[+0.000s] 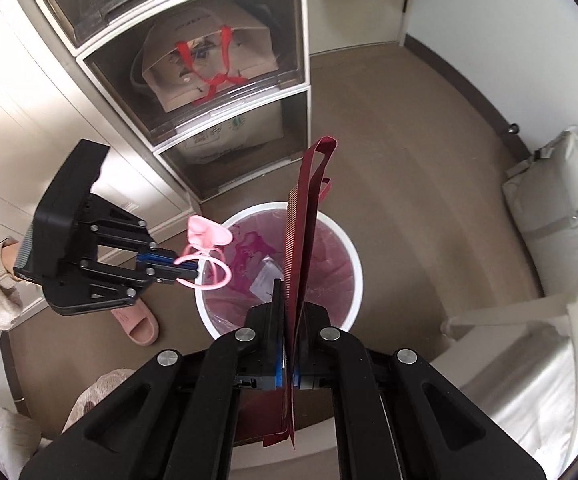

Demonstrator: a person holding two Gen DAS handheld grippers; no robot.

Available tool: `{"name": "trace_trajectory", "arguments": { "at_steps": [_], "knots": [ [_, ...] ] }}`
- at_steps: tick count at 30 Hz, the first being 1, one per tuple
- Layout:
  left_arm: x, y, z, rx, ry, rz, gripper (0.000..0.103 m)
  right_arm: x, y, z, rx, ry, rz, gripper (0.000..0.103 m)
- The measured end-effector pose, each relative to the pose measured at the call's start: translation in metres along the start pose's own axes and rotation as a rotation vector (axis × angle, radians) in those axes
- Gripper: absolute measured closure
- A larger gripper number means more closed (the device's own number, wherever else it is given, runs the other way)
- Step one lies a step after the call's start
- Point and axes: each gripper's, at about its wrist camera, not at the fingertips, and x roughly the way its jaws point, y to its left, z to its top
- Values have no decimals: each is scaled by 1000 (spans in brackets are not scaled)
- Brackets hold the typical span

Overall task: Collect trash
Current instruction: 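Carry the red strap and pink holder to the bin and open both tools, then move both tools back over the bed toward the remaining trash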

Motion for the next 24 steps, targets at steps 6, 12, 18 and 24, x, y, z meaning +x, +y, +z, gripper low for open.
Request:
{"name": "trace_trajectory", "arguments": {
  "at_steps": [6, 12, 18, 24],
  "knots": [
    [27, 9, -9, 19, 65, -6, 100, 29, 8, 5, -48, 41, 67, 93],
    [37, 8, -18, 68, 126, -41, 20, 37, 19, 3, -115, 33, 69, 41],
    [28, -2, -16, 97, 104, 28, 6, 24, 17, 0, -101, -9, 34, 19],
    [12, -7, -3, 59, 114, 79, 5, 0, 16, -2, -99, -52, -21, 9]
  ]
}}
